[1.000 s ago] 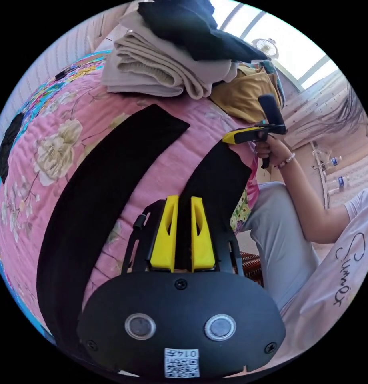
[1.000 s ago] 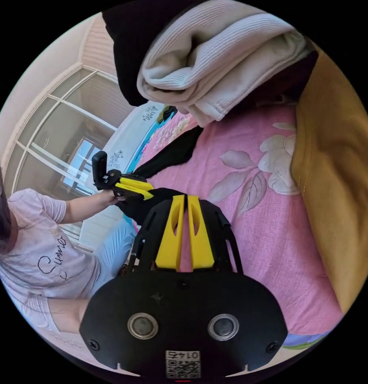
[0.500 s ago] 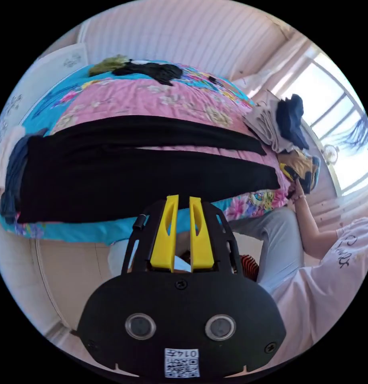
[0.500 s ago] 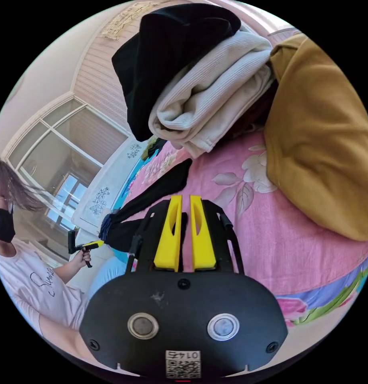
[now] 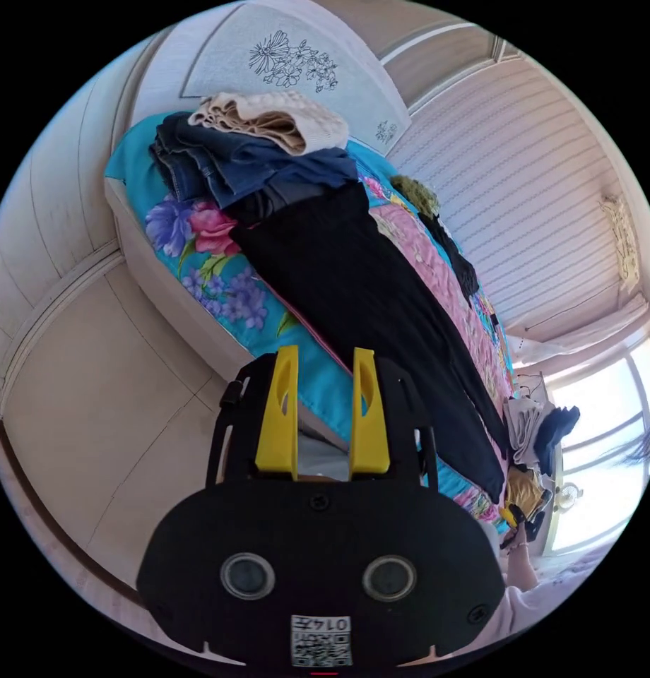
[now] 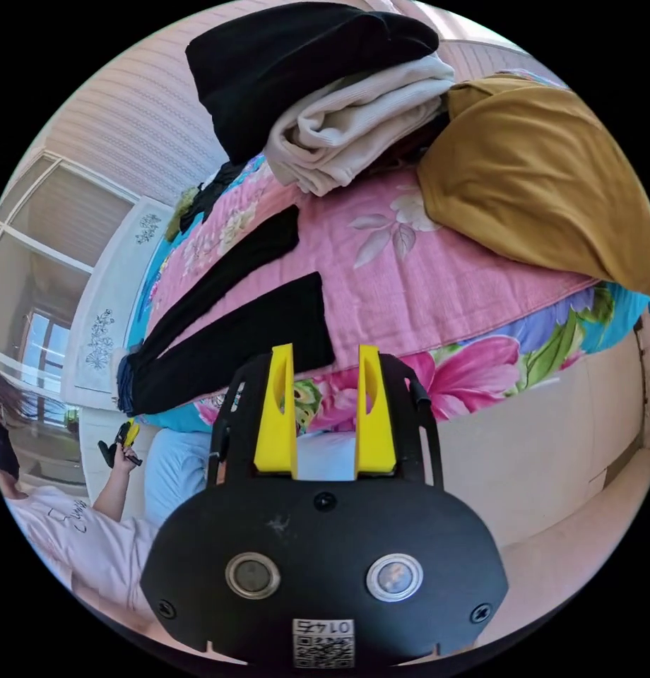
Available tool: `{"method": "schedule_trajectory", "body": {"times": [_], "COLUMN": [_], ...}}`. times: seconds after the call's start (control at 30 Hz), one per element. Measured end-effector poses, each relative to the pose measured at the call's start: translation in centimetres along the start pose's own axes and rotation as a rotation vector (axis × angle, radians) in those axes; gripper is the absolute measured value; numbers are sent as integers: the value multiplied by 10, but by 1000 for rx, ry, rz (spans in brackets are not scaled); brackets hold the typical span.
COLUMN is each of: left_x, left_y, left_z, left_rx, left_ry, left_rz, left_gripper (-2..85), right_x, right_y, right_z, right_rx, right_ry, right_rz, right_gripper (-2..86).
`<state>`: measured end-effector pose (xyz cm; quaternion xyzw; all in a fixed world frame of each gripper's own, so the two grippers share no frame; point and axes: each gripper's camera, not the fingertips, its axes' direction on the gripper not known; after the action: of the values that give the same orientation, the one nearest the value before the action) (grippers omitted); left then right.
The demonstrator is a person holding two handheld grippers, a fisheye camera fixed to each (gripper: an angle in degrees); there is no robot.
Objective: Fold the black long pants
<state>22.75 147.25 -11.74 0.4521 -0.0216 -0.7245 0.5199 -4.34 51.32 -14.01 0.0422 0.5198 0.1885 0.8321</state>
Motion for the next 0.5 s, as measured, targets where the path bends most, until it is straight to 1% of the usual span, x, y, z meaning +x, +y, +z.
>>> {"method": "schedule_trajectory", "body": {"times": [0.07, 0.13, 0.2, 0.3, 0.37, 0.5], "left_x": [-11, -18, -22, -16, -16, -14], "left_y": [-17, -29, -40, -53, -60, -65], "left_z": [-6, -6, -5, -9, -21, -50], "left_rx": [26, 20, 11, -6, -18, 0], "left_ry": [21, 71, 115, 69, 8, 31], "left_rz": [-10, -39, -55, -23, -14, 26], "left_gripper": [115, 115, 111, 81, 28, -4], "right_x": [0, 1, -5, -20, -23, -30], "right_y": [-1, -5, -11, -20, -24, -27], "right_z": [6, 22, 29, 29, 31, 22], "right_rx": [-40, -111, -169, -181, -189, -178], "right_ry": [8, -68, -57, -22, -14, -13], "right_rz": [47, 100, 95, 45, 42, 4], "right_gripper": [137, 126, 107, 87, 79, 17]}}
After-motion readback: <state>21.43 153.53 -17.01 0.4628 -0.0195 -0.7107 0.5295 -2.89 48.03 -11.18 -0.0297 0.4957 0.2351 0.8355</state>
